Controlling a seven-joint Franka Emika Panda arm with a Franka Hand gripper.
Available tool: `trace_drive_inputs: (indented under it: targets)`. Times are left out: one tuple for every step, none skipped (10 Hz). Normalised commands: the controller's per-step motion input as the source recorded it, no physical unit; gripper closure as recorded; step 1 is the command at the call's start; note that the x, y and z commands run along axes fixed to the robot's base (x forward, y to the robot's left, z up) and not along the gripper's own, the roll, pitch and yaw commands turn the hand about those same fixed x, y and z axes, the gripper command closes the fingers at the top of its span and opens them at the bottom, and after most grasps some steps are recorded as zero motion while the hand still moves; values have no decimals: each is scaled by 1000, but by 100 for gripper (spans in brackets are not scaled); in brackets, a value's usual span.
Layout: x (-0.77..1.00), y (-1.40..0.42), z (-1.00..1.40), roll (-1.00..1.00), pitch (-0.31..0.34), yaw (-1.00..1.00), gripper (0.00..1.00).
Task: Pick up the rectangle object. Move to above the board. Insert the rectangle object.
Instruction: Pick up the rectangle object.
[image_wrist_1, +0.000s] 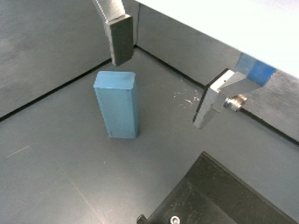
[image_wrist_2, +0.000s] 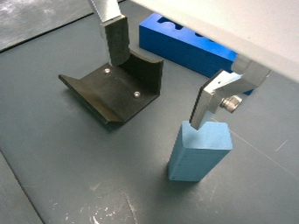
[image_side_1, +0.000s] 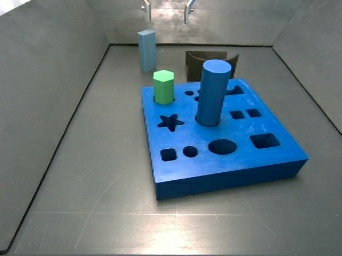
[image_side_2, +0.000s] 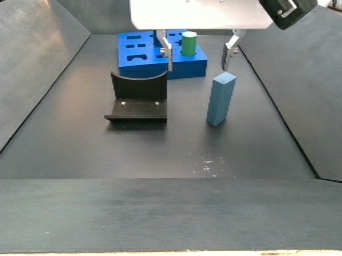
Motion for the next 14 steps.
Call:
trace_drive_inputs:
  targets:
    - [0, 0, 0, -177, 0, 0, 0]
    - [-191, 0, -9, -229, 0, 263, 0]
    - [-520, 0, -103, -309, -29, 689, 0]
    - [-303, 0, -89, -297, 0, 840, 0]
    - [0, 0, -26, -83, 0, 340, 0]
    - [0, 0, -60, 0, 0, 3, 0]
    - [-443, -97, -257, -80, -20, 746, 0]
    - [-106, -126, -146, -83, 0, 929, 0]
    - [-366, -60, -134, -209, 0, 774, 0]
    - [0, 0, 0, 0, 0, 20, 0]
    - [0, 0, -9, -17, 0, 0, 0]
    - [-103, 0, -49, -94, -14, 117, 0]
    - [-300, -9, -214, -100, 0, 534, 0]
    - [-320, 9, -266, -229, 0, 643, 0]
